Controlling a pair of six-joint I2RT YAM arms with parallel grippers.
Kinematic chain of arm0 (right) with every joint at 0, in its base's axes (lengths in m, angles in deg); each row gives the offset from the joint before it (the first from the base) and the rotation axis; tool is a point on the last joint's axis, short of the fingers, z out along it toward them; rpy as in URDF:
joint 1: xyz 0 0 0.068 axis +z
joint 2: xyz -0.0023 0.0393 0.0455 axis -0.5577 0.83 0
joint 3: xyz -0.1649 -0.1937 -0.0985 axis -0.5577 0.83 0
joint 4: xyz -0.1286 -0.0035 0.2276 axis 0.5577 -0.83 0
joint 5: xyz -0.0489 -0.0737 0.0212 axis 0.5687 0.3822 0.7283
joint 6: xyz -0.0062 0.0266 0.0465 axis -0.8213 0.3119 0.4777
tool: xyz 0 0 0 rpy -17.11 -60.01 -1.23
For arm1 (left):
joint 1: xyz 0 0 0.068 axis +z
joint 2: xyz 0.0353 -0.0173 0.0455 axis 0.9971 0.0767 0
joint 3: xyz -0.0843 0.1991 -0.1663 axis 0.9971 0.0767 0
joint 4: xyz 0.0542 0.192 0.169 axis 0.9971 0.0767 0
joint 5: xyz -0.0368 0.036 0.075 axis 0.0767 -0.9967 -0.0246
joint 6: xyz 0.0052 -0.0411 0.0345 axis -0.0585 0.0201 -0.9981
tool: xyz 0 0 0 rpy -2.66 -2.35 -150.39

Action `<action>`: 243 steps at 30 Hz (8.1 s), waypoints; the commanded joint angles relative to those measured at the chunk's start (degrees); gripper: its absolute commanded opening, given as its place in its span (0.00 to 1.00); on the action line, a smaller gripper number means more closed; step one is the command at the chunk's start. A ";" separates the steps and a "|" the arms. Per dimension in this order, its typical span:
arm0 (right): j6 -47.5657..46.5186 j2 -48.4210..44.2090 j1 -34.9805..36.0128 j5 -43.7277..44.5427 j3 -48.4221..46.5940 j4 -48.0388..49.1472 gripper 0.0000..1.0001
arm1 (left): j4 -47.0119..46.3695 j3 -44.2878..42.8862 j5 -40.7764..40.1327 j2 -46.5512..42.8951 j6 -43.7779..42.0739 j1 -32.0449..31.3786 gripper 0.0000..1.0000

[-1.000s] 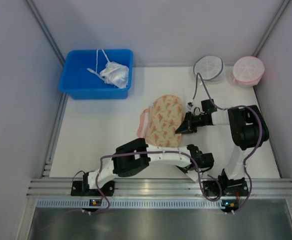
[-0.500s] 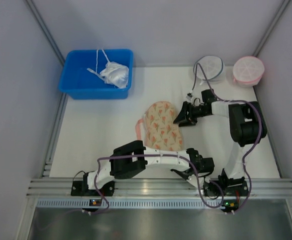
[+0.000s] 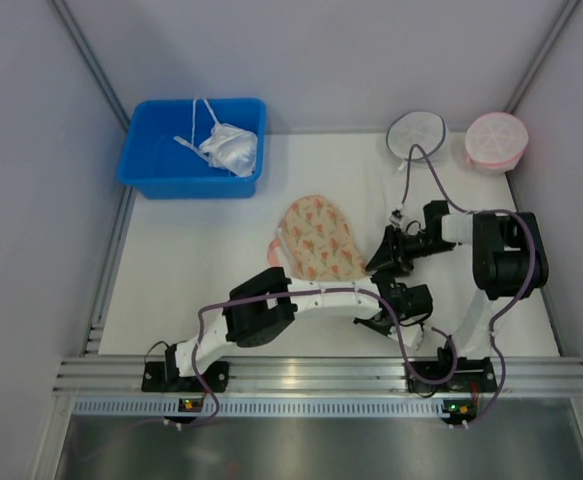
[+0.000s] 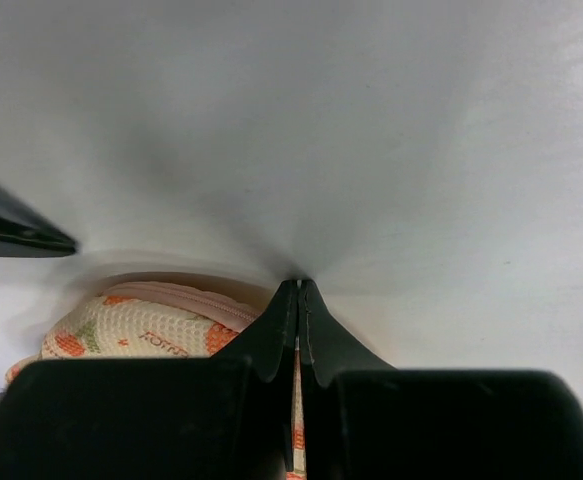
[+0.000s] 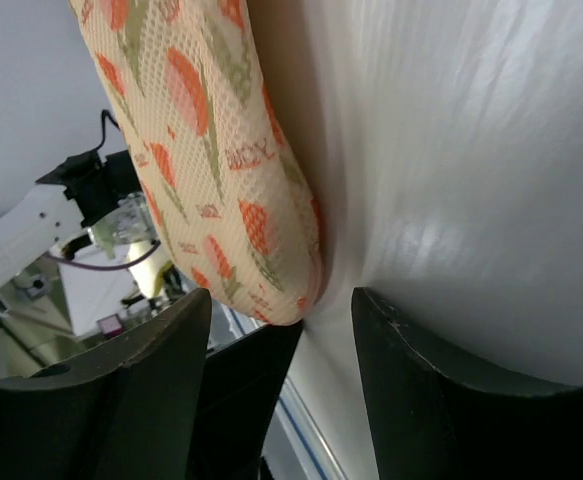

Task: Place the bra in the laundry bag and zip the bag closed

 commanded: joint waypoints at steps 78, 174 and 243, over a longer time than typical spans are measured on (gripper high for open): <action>1.30 6.83 3.69 -1.57 -13.24 -2.12 0.00 | -18.72 11.10 6.23 -10.74 11.55 -0.59 0.00; -7.41 11.75 10.28 -2.10 -21.59 -18.82 0.00 | -19.60 14.00 7.64 -15.66 10.32 1.78 0.00; -11.61 18.52 16.35 -2.27 -36.54 -24.34 0.51 | -20.48 14.55 6.24 -12.42 16.91 -2.27 0.00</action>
